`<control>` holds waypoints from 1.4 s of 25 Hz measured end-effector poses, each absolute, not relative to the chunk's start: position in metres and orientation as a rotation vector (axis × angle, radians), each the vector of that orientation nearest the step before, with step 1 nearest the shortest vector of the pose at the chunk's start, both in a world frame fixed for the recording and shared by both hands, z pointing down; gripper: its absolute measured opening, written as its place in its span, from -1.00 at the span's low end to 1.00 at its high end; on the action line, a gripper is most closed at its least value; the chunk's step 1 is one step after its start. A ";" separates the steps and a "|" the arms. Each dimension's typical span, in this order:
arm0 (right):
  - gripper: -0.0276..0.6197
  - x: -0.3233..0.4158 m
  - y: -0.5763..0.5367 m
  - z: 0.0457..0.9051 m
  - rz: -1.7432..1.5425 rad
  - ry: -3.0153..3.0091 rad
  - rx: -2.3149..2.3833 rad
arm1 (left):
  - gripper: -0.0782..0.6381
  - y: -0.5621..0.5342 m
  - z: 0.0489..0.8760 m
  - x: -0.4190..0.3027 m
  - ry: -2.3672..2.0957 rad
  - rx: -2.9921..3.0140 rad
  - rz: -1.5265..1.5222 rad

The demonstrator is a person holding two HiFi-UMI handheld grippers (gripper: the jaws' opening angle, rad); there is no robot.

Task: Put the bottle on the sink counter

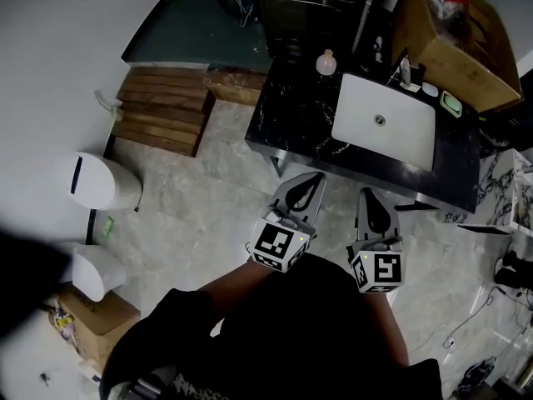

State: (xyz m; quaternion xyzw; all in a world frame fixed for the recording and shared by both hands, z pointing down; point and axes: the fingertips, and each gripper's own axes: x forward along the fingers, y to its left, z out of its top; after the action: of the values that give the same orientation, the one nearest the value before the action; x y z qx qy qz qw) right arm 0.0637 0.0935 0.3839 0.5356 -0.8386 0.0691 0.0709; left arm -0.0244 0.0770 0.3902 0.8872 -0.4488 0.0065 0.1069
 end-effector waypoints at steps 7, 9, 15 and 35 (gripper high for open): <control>-0.79 0.105 0.189 0.400 0.265 -2.567 1.631 | -0.73 0.186 0.404 0.027 -1.388 2.581 0.121; -0.79 0.111 0.212 0.400 0.224 -2.561 1.620 | -0.73 0.212 0.404 0.036 -1.406 2.570 0.138; -0.79 0.120 0.262 0.396 0.267 -2.584 1.633 | -0.73 0.261 0.392 0.043 -1.480 2.612 0.143; -0.80 0.099 0.320 0.394 0.124 -2.555 1.535 | -0.73 0.322 0.381 0.033 -1.565 2.644 -0.007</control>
State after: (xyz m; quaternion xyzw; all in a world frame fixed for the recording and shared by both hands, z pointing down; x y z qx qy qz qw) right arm 0.0986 0.3198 0.3935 0.5130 -0.8538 0.0413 0.0789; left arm 0.0330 0.3224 0.3806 0.8601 -0.5090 -0.0023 0.0348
